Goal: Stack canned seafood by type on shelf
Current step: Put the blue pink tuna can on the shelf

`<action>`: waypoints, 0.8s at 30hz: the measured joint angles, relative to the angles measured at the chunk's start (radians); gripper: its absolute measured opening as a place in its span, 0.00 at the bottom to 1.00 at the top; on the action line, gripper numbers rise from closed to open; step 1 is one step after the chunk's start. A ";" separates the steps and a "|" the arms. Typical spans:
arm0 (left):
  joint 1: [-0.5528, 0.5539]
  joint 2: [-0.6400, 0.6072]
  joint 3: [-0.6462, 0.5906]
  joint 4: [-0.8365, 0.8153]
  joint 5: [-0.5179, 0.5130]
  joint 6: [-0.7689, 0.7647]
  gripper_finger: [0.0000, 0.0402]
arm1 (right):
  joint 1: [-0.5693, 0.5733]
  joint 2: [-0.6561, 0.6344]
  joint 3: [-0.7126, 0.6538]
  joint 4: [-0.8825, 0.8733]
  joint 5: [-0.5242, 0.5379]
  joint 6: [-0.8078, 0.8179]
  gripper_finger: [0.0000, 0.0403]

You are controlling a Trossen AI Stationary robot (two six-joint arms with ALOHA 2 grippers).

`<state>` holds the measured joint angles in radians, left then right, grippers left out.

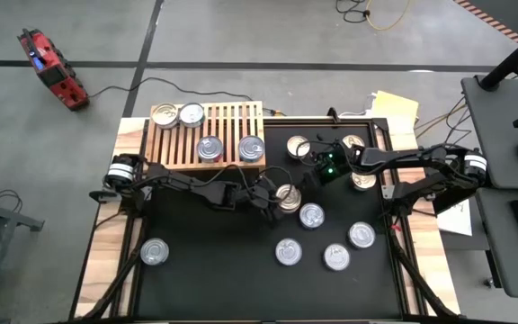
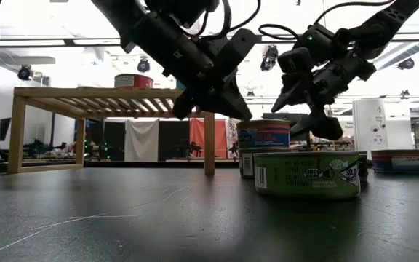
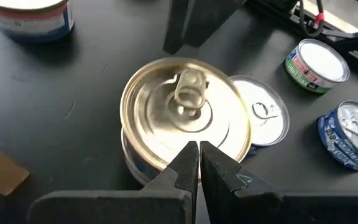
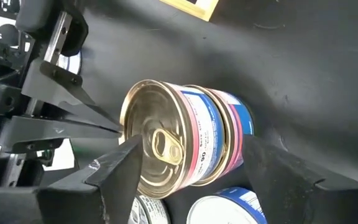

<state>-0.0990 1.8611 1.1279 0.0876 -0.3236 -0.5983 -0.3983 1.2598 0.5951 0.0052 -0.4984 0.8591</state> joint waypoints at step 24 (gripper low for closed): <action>-0.025 0.000 -0.056 0.089 -0.001 -0.047 0.00 | 0.078 0.007 -0.001 0.032 0.062 -0.063 0.72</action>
<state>-0.1238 1.8610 1.0721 0.1765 -0.3244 -0.6452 -0.3202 1.2671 0.5941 0.0371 -0.4367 0.7960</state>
